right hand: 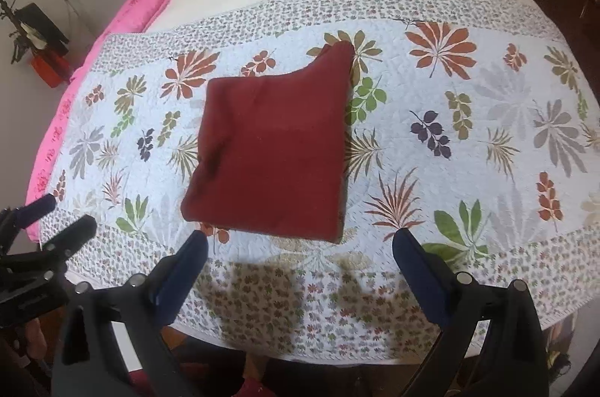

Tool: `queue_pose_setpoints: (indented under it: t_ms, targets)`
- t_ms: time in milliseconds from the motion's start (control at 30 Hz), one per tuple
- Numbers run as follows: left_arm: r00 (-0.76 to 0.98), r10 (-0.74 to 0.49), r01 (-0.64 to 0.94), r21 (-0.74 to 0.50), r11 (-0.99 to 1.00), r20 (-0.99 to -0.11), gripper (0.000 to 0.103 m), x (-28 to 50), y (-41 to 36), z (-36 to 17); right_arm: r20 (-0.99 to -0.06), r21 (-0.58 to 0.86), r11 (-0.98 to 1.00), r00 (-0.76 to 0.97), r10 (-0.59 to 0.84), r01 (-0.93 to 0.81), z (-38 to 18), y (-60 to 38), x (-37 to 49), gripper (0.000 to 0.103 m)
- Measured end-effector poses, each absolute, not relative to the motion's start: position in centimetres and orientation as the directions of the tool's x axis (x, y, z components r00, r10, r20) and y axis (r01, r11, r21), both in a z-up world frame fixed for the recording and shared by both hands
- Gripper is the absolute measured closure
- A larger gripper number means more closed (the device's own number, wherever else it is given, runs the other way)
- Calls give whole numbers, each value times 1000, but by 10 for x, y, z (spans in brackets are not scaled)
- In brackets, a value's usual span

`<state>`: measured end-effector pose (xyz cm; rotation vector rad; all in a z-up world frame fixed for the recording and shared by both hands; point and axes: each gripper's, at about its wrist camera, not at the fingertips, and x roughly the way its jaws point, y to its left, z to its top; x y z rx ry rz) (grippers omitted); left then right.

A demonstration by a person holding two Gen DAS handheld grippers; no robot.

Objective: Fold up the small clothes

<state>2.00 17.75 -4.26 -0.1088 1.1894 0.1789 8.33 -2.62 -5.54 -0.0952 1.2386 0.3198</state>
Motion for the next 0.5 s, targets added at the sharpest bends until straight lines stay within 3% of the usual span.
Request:
queue_pose_setpoints:
  t_ms: [500]
  targets:
    - [425, 130, -196, 49, 979, -896, 10, -1, 176, -10, -939, 78, 954, 299, 168, -291, -40, -12, 57, 4]
